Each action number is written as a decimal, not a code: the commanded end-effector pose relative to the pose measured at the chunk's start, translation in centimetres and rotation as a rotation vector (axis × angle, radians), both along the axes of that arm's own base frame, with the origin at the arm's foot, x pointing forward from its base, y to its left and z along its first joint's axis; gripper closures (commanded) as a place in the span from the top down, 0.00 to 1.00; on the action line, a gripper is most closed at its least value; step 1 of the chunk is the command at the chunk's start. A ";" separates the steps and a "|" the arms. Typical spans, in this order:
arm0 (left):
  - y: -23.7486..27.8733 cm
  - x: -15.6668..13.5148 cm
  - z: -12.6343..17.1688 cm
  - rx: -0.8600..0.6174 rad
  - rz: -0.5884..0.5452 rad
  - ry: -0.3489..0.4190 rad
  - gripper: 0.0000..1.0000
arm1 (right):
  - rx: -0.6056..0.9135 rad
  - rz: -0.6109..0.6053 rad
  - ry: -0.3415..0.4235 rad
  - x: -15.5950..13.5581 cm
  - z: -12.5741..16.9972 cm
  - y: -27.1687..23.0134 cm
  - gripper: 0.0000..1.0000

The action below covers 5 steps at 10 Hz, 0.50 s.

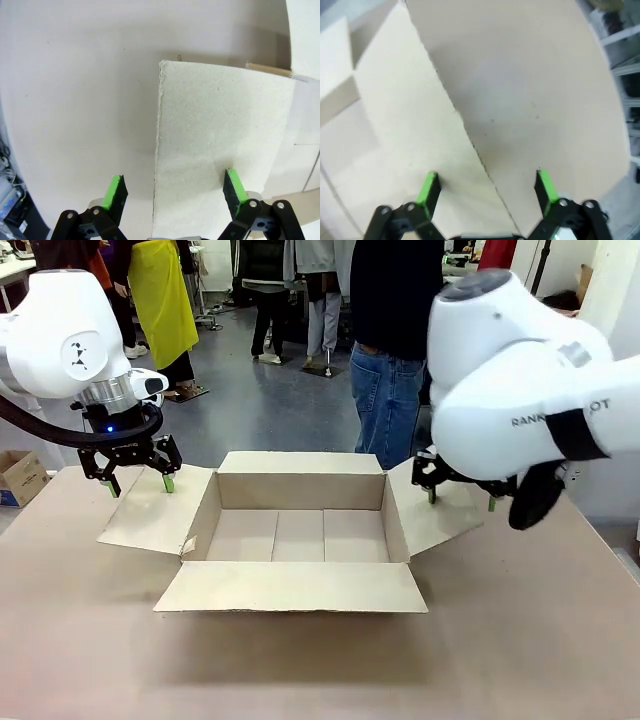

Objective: Pack the gift set into the box.
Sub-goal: Place both hands on the side flaps of the Package Box and spread them outward.

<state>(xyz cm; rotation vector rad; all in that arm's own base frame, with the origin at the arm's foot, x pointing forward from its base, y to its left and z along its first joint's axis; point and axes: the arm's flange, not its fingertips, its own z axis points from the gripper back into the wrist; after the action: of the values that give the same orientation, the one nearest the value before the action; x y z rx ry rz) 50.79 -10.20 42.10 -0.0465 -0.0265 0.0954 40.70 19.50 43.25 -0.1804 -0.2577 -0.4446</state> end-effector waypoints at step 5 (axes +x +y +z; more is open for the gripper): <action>0.0 -0.1 0.1 0.014 0.015 -0.011 1.00 | 0.000 0.000 0.000 0.0 0.0 0.0 1.00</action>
<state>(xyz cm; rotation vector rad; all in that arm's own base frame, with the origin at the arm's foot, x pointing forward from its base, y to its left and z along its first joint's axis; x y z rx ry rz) 50.79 -10.21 42.09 -0.0465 -0.0265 0.0953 40.36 19.49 42.88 -0.1626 -0.2506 -0.4231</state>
